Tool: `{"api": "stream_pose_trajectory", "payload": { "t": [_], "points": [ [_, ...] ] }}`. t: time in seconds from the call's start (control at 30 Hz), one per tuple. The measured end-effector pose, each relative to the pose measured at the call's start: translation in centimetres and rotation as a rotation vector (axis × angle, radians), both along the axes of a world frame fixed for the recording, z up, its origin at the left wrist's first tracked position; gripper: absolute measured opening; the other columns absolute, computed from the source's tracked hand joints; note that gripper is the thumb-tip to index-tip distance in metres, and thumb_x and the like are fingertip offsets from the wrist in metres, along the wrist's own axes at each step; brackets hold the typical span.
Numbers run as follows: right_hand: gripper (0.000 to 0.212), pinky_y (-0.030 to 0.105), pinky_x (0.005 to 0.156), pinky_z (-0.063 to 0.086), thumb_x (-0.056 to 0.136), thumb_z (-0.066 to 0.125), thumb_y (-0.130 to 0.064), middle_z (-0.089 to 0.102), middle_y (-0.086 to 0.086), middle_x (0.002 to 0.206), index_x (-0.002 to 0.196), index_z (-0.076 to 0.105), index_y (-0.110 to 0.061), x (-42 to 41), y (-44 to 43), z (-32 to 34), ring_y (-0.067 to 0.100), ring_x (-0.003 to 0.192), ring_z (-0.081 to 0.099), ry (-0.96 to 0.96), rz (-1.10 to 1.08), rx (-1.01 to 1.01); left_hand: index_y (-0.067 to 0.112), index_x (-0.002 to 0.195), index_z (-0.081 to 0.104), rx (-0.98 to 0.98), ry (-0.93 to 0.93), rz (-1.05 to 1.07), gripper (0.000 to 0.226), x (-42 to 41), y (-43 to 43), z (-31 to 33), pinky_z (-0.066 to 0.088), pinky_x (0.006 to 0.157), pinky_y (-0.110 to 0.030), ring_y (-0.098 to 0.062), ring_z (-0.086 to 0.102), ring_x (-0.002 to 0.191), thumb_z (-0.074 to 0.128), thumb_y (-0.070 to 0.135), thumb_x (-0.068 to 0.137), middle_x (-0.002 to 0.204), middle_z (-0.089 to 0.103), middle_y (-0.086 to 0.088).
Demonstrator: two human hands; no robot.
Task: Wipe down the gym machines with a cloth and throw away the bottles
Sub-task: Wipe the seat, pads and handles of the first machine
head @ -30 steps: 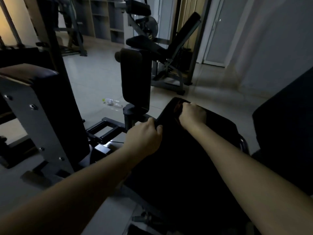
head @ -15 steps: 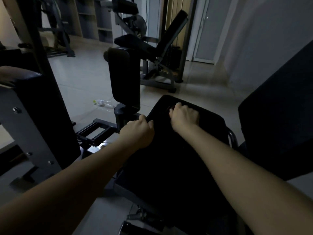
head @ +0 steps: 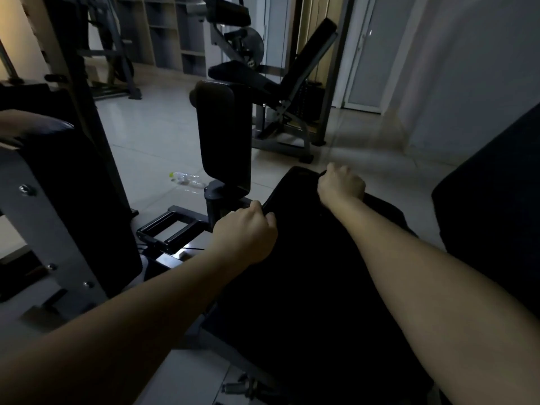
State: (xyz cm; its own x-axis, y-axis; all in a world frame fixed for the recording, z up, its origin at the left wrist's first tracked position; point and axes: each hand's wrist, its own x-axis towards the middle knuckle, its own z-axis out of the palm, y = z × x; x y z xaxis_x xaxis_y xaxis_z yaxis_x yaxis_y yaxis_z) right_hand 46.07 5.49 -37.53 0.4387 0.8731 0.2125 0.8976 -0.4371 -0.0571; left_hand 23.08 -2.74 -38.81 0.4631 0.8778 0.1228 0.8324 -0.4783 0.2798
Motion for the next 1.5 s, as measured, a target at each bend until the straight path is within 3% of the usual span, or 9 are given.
{"api": "stream_pose_trajectory", "payload": {
  "t": [0.2,0.37,0.57,0.87,1.07,1.2,1.3,1.37,1.5],
  "points": [
    [0.047,0.034,0.066,0.042,0.100,0.029,-0.037,0.069,0.017,0.105,0.103,0.068,-0.010,-6.0,-11.0,0.7,0.033,0.094,0.067,-0.088,0.163,-0.043,0.001,0.125,0.054,-0.004,-0.015,0.086,0.035,0.6,-2.1,1.5,0.050,0.091,-0.057,-0.045,0.061,0.109,0.033,0.023,0.109,0.117,0.061,-0.023],
    [0.038,0.032,0.057,0.036,0.099,0.033,-0.037,0.063,0.006,0.080,0.076,0.056,-0.018,-9.5,-20.1,1.0,0.029,0.076,0.064,-0.020,0.381,-0.041,0.000,0.113,0.052,0.108,0.103,0.013,0.028,0.7,-1.3,0.4,0.045,0.068,-0.047,-0.046,0.064,0.098,0.031,0.016,0.106,0.113,0.053,-0.024],
    [0.048,0.035,0.070,0.044,0.102,0.031,-0.039,0.070,0.015,0.106,0.100,0.070,-0.013,-6.2,-10.9,1.2,0.032,0.096,0.067,-0.074,0.160,-0.053,0.003,0.112,0.052,0.235,0.179,-0.102,0.028,0.3,0.0,-0.9,0.036,0.065,-0.043,-0.044,0.063,0.091,0.030,0.019,0.108,0.091,0.038,-0.012],
    [0.037,0.038,0.081,0.048,0.102,0.038,-0.024,0.064,0.015,0.120,0.122,0.064,-0.009,2.7,1.4,0.2,0.034,0.107,0.062,0.036,-0.121,-0.005,0.006,0.101,0.051,0.380,0.262,-0.135,0.022,0.4,0.2,-0.9,0.015,0.047,-0.030,-0.031,0.053,0.071,0.037,0.021,0.106,0.086,0.037,-0.010],
    [0.042,0.047,0.097,0.042,0.103,0.036,-0.024,0.042,0.018,0.141,0.142,0.044,-0.010,-0.4,-0.2,-0.5,0.037,0.123,0.048,0.100,-0.099,0.050,0.003,0.098,0.056,0.363,0.194,-0.165,0.021,0.2,0.4,-0.8,0.038,0.054,-0.037,-0.036,0.063,0.077,0.041,0.017,0.104,0.088,0.046,-0.014],
    [0.053,0.050,0.113,0.026,0.101,0.032,-0.036,0.033,0.016,0.152,0.142,0.045,-0.007,-4.3,-7.3,-0.6,0.037,0.137,0.032,0.124,0.159,0.018,0.004,0.097,0.057,0.295,0.064,-0.101,0.030,0.2,-0.5,-0.2,0.049,0.061,-0.044,-0.039,0.065,0.083,0.032,0.018,0.105,0.095,0.055,-0.020],
    [0.059,0.049,0.120,0.014,0.100,0.030,-0.037,0.015,0.012,0.164,0.152,0.032,-0.010,-5.4,-12.6,-0.5,0.035,0.149,0.014,0.172,0.324,-0.051,0.004,0.101,0.056,0.211,0.005,-0.008,0.026,0.9,-0.9,0.1,0.051,0.066,-0.044,-0.038,0.065,0.089,0.035,0.019,0.106,0.093,0.054,-0.017],
    [0.058,0.048,0.118,0.018,0.102,0.031,-0.037,0.016,0.012,0.164,0.155,0.026,-0.013,-4.2,-14.0,-0.8,0.035,0.148,0.018,0.165,0.318,-0.060,0.004,0.101,0.053,0.161,-0.007,0.049,0.026,0.9,-0.9,0.2,0.053,0.073,-0.046,-0.038,0.065,0.092,0.035,0.023,0.106,0.088,0.051,-0.012],
    [0.050,0.048,0.115,0.024,0.105,0.030,-0.035,0.029,0.012,0.157,0.152,0.032,-0.019,-1.2,-10.4,-0.7,0.034,0.143,0.027,0.230,0.202,-0.081,0.008,0.113,0.051,0.060,-0.027,0.033,0.028,1.2,-0.2,0.2,0.049,0.077,-0.047,-0.041,0.061,0.104,0.031,0.027,0.107,0.108,0.052,-0.018]
  ]
}}
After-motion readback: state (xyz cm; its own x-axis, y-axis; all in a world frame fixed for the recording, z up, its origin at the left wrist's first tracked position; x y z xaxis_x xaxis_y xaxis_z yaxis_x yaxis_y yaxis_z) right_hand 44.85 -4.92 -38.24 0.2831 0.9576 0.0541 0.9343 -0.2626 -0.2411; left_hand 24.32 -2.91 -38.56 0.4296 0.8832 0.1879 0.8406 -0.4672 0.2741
